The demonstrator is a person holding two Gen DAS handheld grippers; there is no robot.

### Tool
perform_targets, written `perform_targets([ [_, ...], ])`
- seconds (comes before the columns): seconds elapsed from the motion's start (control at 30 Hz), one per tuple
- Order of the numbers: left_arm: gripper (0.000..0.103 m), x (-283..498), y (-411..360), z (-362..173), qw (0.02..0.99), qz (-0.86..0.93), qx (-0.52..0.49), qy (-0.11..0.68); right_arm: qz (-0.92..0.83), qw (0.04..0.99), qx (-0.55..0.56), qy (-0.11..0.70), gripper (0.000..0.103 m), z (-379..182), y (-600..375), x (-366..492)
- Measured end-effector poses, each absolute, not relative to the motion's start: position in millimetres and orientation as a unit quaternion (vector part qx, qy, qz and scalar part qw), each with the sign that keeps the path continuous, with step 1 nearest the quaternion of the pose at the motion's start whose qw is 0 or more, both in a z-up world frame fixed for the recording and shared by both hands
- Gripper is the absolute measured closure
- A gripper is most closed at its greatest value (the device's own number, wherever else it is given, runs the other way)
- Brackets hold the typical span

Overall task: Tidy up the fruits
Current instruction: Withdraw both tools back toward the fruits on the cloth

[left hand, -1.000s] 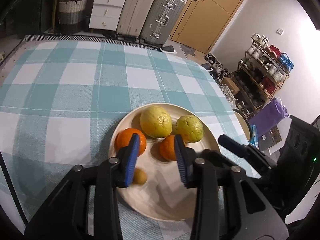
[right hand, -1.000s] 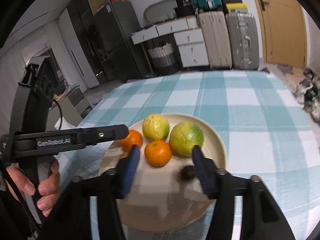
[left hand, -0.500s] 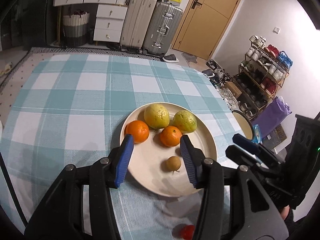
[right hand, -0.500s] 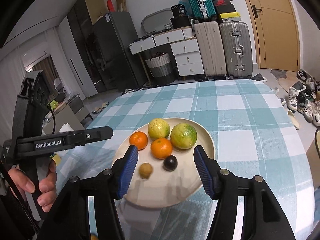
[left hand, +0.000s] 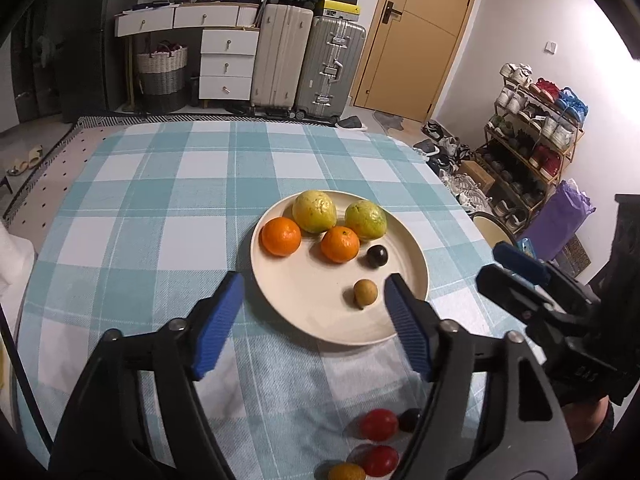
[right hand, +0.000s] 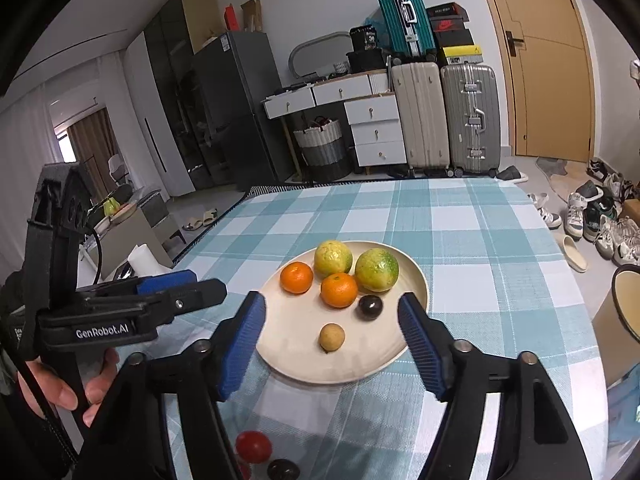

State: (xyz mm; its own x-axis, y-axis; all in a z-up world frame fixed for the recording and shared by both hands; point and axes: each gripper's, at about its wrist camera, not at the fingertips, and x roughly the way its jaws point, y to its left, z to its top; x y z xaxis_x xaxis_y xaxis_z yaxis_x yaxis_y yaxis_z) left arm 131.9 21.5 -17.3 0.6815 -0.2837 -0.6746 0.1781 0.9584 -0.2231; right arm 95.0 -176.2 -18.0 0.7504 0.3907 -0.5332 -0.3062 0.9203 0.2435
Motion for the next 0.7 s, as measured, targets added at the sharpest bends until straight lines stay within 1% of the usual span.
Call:
perform_targets([
  [0.07,0.024,124,23,-15,0.917,-0.124,-0.066,0.373,0.187,0.934,0.068,0.295,0.024,-15,-175,89],
  [0.13,0.022,118,24,-12,0.92,-0.122,-0.063,0.367,0.185,0.936,0.066,0.291,0.021,-13,-175,84],
  [0.2,0.019,110,25,-9,0.922,-0.119,-0.059,0.363,0.187,0.937,0.065,0.287,0.02,-11,-174,78],
  [0.27,0.016,105,26,-7,0.923,-0.116,-0.06,0.362,0.186,0.938,0.065,0.286,0.015,-10,-174,73],
  [0.3,0.014,103,27,-6,0.923,-0.117,-0.062,0.36,0.186,0.938,0.066,0.284,0.014,-10,-174,70],
  [0.37,0.009,97,29,-6,0.925,-0.114,-0.063,0.357,0.187,0.939,0.067,0.282,0.013,-10,-174,65],
  [0.4,0.004,93,30,-5,0.926,-0.11,-0.064,0.355,0.187,0.939,0.066,0.281,0.013,-10,-173,63],
  [0.43,0.001,90,31,-5,0.927,-0.109,-0.065,0.353,0.187,0.939,0.066,0.282,0.013,-11,-173,61],
  [0.7,0.001,71,37,-14,0.925,-0.096,-0.063,0.363,0.186,0.936,0.067,0.291,0.013,-19,-174,43],
])
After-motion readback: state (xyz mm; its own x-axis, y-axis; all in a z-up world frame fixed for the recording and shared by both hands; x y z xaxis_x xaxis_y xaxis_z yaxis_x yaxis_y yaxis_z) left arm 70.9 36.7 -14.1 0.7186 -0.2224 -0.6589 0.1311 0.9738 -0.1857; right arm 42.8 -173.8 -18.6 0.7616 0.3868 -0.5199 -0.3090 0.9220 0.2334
